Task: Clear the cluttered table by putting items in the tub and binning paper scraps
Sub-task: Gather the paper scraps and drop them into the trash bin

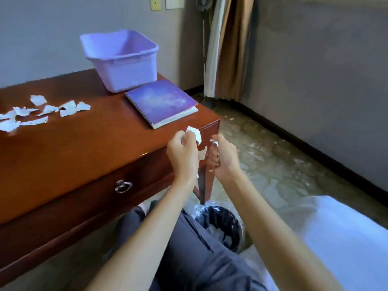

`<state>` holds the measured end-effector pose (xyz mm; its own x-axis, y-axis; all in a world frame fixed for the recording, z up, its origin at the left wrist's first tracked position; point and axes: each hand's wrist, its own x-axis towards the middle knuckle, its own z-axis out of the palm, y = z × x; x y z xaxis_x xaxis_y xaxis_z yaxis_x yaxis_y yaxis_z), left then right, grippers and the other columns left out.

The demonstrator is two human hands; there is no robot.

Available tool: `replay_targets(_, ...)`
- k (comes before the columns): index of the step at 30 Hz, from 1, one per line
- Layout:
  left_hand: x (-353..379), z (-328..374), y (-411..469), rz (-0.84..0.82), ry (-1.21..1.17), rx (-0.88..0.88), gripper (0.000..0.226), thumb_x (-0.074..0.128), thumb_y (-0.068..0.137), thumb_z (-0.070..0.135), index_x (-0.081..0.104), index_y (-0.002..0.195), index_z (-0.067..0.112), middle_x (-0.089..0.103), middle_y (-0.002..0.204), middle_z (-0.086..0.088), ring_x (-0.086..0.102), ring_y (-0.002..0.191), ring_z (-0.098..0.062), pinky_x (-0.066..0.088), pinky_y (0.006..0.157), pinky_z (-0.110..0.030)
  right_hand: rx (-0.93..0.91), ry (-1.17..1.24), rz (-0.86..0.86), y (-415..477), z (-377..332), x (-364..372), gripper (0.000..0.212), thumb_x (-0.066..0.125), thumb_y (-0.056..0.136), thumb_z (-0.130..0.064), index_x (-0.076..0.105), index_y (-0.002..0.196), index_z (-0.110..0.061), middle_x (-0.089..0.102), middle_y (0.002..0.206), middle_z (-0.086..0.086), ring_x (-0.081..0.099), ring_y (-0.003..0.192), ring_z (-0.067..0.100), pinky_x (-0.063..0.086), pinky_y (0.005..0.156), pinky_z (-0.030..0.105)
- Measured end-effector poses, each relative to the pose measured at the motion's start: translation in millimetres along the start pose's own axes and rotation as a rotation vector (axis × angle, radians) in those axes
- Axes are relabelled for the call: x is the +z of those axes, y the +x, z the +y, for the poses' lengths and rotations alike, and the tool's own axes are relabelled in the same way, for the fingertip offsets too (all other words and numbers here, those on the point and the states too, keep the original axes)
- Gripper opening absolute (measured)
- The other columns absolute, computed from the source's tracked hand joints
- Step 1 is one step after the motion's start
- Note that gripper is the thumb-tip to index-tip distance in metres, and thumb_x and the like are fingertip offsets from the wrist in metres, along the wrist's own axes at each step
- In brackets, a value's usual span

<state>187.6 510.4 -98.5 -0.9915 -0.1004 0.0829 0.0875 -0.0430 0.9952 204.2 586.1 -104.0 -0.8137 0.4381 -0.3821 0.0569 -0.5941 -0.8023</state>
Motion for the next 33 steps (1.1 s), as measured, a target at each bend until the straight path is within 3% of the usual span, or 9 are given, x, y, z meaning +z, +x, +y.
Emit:
replay_targets(3, 31, -44, -28, -0.127, 0.019, -0.216, 0.035, 0.042, 0.071, 0.02, 0.033, 0.037, 0.021, 0.028, 0.035, 0.009, 0.033, 0.046, -0.013, 0.035, 0.062, -0.034, 0.136, 0.056, 0.134, 13, 23, -67, 0.035, 0.043, 0.089, -0.01, 0.036, 0.055, -0.013, 0.03, 0.028, -0.007, 0.02, 0.022, 0.006, 0.012, 0.028, 0.011)
replay_targets(6, 47, -92, -43, -0.163, 0.124, -0.419, 0.037, 0.043, 0.077, 0.018, 0.035, 0.041, 0.021, 0.051, 0.054, -0.011, 0.056, 0.072, -0.011, 0.044, 0.063, -0.03, 0.309, 0.131, 0.232, 32, 57, -120, 0.037, 0.037, 0.091, -0.009, 0.03, 0.055, -0.017, 0.031, 0.027, -0.007, 0.02, 0.02, 0.005, 0.013, 0.025, 0.011)
replay_targets(9, 58, -135, -48, -0.128, 0.187, -0.601, 0.033, 0.042, 0.087, 0.011, 0.041, 0.055, 0.012, 0.045, 0.059, -0.005, 0.042, 0.059, -0.018, 0.041, 0.06, -0.029, 0.452, 0.204, 0.311, 52, 92, -156, 0.041, 0.028, 0.098, -0.012, 0.028, 0.057, -0.017, 0.031, 0.024, -0.006, 0.02, 0.017, 0.004, 0.012, 0.023, 0.01)
replay_targets(14, 67, -204, -43, -0.099, 0.374, -0.829, 0.031, 0.043, 0.089, 0.01, 0.047, 0.058, 0.006, 0.043, 0.057, -0.006, 0.036, 0.038, -0.017, 0.027, 0.027, -0.012, 0.65, 0.253, 0.45, 87, 150, -200, 0.067, 0.028, 0.1, -0.016, 0.033, 0.033, -0.016, 0.027, 0.022, -0.006, 0.019, 0.015, 0.007, 0.01, 0.025, 0.006)
replay_targets(18, 71, -245, -36, -0.053, 0.432, -1.017, 0.034, 0.043, 0.092, 0.011, 0.055, 0.115, -0.012, 0.059, 0.079, -0.024, 0.035, 0.048, -0.028, 0.039, 0.029, -0.02, 0.797, 0.098, 0.552, 108, 181, -211, 0.043, 0.027, 0.093, -0.005, 0.024, 0.052, -0.017, 0.028, 0.024, -0.004, 0.021, 0.021, 0.008, 0.014, 0.029, 0.009)
replay_targets(25, 70, -301, -34, 0.02, 0.526, -1.188, 0.034, 0.045, 0.093, 0.013, 0.06, 0.116, -0.007, 0.066, 0.098, -0.017, 0.067, 0.061, -0.027, 0.037, 0.028, -0.012, 0.986, 0.159, 0.649, 134, 215, -222, 0.032, 0.037, 0.1, -0.026, 0.047, 0.08, -0.003, 0.045, 0.072, 0.007, 0.044, 0.063, 0.019, 0.043, 0.072, 0.021)
replay_targets(27, 70, -316, -32, 0.04, 0.514, -1.233, 0.035, 0.043, 0.093, 0.013, 0.061, 0.115, -0.008, 0.064, 0.089, -0.016, 0.067, 0.046, -0.014, 0.027, 0.025, -0.008, 1.0, 0.157, 0.669, 139, 221, -228, 0.025, 0.036, 0.099, -0.027, 0.052, 0.098, -0.008, 0.051, 0.077, 0.01, 0.051, 0.072, 0.023, 0.045, 0.077, 0.032)
replay_targets(30, 69, -325, -31, 0.091, 0.465, -1.323, 0.031, 0.043, 0.094, 0.013, 0.058, 0.115, -0.005, 0.064, 0.115, -0.017, 0.07, 0.098, -0.025, 0.056, 0.061, -0.024, 1.04, 0.118, 0.661, 140, 222, -229, 0.032, 0.031, 0.101, -0.028, 0.052, 0.12, -0.014, 0.056, 0.119, 0.017, 0.051, 0.116, 0.029, 0.033, 0.105, 0.04)
replay_targets(33, 69, -329, -30, 0.044, 0.432, -1.421, 0.038, 0.04, 0.095, 0.018, 0.051, 0.126, -0.001, 0.059, 0.113, -0.014, 0.06, 0.103, -0.029, 0.05, 0.087, -0.039, 1.064, 0.102, 0.678, 139, 223, -229, 0.038, 0.032, 0.1, -0.03, 0.049, 0.128, -0.01, 0.041, 0.143, 0.018, 0.039, 0.132, 0.033, 0.028, 0.11, 0.042)
